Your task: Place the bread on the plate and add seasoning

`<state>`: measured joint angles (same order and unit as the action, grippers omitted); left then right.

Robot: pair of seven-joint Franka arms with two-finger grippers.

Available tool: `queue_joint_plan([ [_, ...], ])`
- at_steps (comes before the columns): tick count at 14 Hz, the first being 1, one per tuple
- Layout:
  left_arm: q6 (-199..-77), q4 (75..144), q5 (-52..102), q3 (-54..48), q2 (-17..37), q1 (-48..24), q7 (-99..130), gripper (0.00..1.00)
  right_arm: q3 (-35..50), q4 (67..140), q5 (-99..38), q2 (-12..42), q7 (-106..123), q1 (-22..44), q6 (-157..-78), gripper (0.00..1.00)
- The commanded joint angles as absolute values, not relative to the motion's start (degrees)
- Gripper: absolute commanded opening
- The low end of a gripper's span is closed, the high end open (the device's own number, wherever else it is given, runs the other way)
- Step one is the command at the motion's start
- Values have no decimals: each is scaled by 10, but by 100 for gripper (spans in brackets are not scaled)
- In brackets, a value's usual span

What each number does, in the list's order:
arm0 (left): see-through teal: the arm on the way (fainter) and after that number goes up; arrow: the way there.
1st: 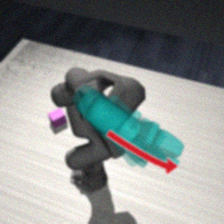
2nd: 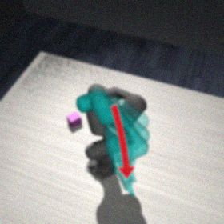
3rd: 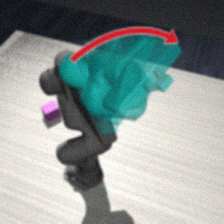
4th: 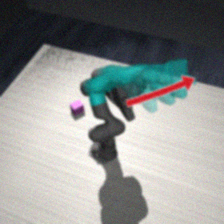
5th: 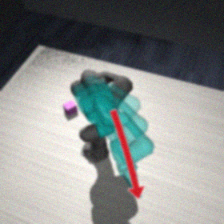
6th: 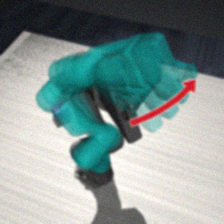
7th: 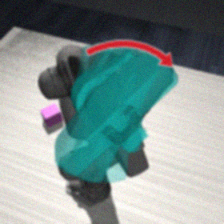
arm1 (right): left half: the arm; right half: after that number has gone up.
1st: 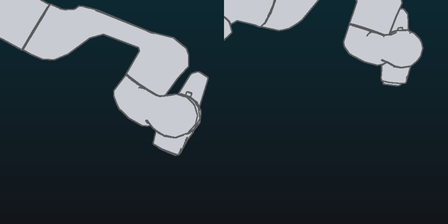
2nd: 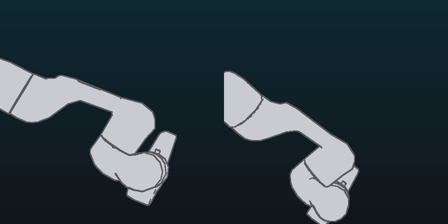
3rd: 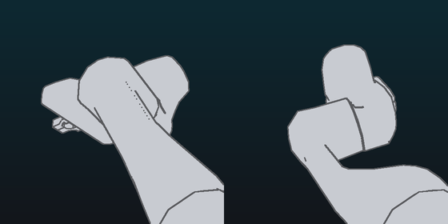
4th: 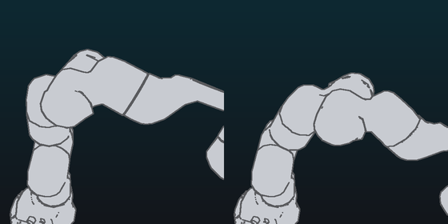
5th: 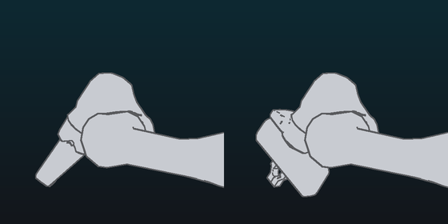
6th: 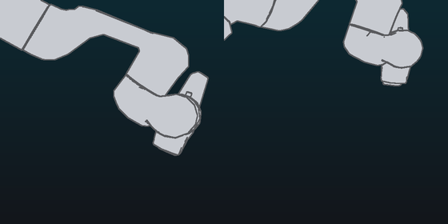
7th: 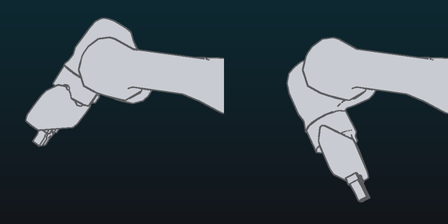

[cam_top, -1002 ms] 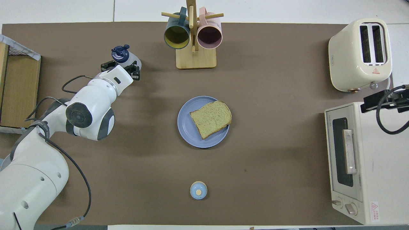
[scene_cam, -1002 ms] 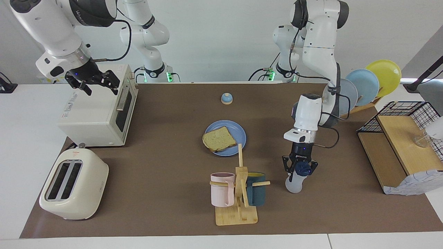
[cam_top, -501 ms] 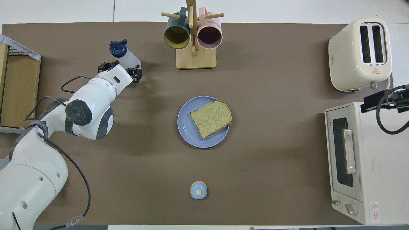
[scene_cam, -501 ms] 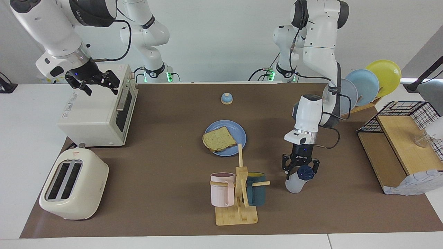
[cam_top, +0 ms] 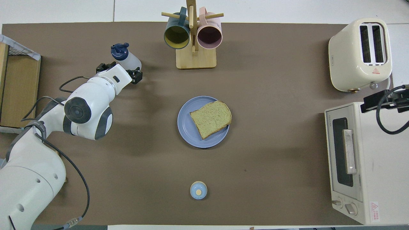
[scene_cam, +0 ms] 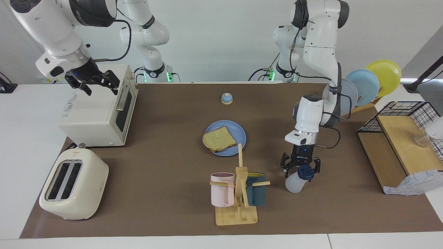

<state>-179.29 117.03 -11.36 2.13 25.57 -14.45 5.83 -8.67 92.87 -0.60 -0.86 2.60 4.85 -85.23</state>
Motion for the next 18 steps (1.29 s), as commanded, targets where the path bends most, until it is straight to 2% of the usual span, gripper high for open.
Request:
queue_joint_plan([
  [1,-1626,1188,-109,18,158,-153,41,100,-82,933,-3,-15,34,40,-854,100],
  [3,-1528,1187,-109,18,121,-184,35,100,-82,933,-3,-15,34,40,-854,100],
  [6,-1402,1155,-101,13,92,-228,62,100,-82,933,-3,-15,34,40,-854,100],
  [10,-1203,1023,-29,10,83,-245,98,100,-82,933,-3,-15,34,40,-854,100],
  [13,-1082,961,-25,19,57,-231,88,100,-82,933,-3,-15,34,40,-854,100],
  [18,-960,961,-22,22,-22,-126,-84,100,-82,933,-3,-15,34,40,-854,100],
])
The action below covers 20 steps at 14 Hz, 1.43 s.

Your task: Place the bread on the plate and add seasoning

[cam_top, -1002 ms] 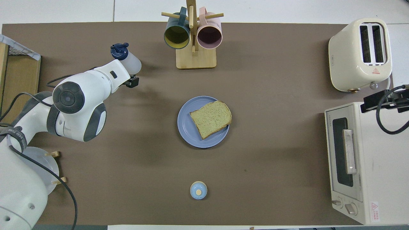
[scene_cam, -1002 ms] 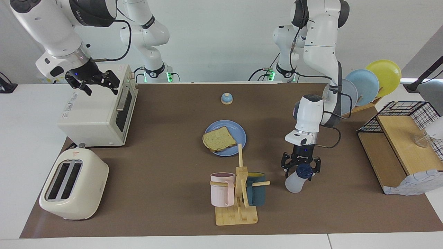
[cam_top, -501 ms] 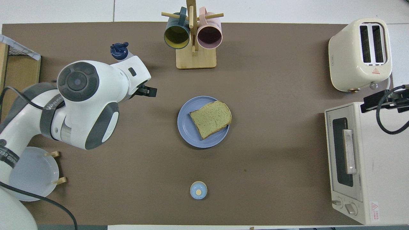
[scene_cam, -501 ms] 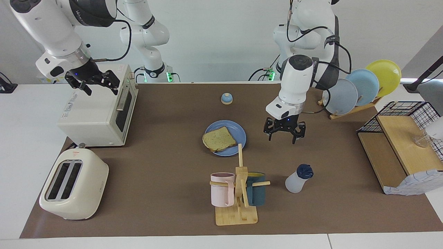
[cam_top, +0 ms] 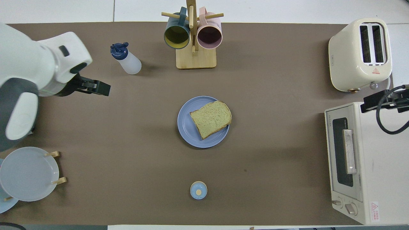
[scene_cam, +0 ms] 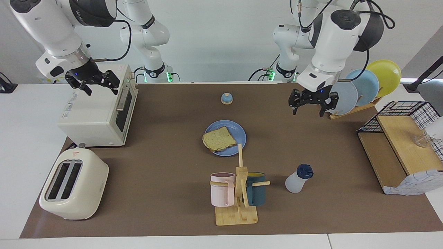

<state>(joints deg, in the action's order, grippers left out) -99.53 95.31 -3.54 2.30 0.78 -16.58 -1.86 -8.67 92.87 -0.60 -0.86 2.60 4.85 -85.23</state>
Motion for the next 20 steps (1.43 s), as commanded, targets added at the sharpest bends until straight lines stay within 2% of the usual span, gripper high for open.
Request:
queue_joint_plan([
  [1,-943,962,-22,22,-32,-98,-123,100,-82,933,-3,-15,34,40,-854,100],
  [2,-938,964,-22,21,-39,-74,-156,100,-82,933,-3,-15,34,40,-854,100],
  [7,-942,969,-25,18,-45,-77,-158,100,-82,933,-3,-15,34,40,-854,100],
  [11,-947,968,-25,19,-46,-44,-156,100,-82,933,-3,-15,34,40,-854,100],
  [14,-929,935,-21,10,-33,-11,-152,100,-82,933,-3,-15,34,40,-854,100],
  [17,-854,871,-10,11,-4,-12,-126,100,-82,933,-3,-15,34,40,-854,100],
  [20,-868,901,-11,9,-12,-36,-123,100,-82,933,-3,-15,34,40,-854,100],
])
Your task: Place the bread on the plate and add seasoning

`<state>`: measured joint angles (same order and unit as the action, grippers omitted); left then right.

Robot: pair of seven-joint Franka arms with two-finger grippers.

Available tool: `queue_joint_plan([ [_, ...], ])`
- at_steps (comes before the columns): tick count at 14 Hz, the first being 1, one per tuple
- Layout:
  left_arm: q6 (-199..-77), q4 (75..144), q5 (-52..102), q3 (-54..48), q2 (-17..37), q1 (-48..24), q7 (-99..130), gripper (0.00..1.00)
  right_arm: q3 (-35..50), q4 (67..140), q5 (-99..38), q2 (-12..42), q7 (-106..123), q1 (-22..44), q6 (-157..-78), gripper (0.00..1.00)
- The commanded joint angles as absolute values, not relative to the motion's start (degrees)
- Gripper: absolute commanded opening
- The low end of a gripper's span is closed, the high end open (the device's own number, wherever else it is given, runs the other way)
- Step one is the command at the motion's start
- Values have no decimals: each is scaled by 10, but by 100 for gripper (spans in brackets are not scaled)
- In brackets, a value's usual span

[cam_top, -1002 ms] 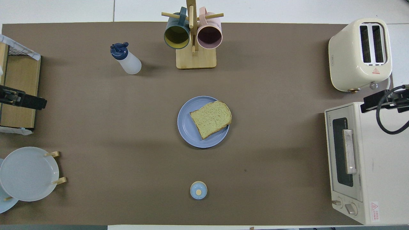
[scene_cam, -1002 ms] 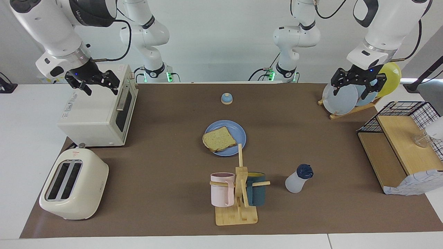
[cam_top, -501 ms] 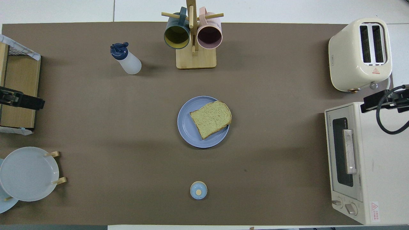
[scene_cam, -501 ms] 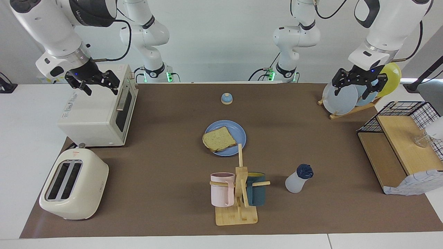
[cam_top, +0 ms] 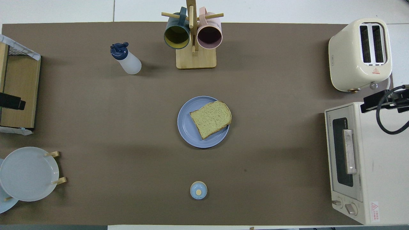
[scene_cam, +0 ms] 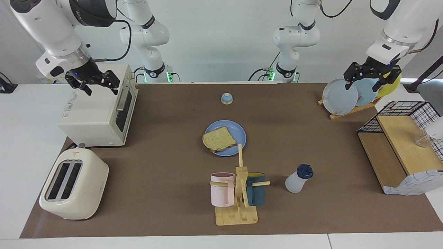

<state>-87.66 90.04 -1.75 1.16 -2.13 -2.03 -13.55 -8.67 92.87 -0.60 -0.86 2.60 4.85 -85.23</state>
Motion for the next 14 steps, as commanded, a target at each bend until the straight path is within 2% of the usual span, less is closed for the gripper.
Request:
queue_joint_plan([
  [1,-881,915,-11,10,-18,-47,-122,100,-82,933,-3,-15,34,40,-854,100],
  [7,-828,896,19,11,-16,-47,-74,100,-82,933,-3,-15,34,40,-854,100],
  [14,-832,897,15,10,-17,-41,-49,100,-82,933,-3,-15,34,40,-854,100],
])
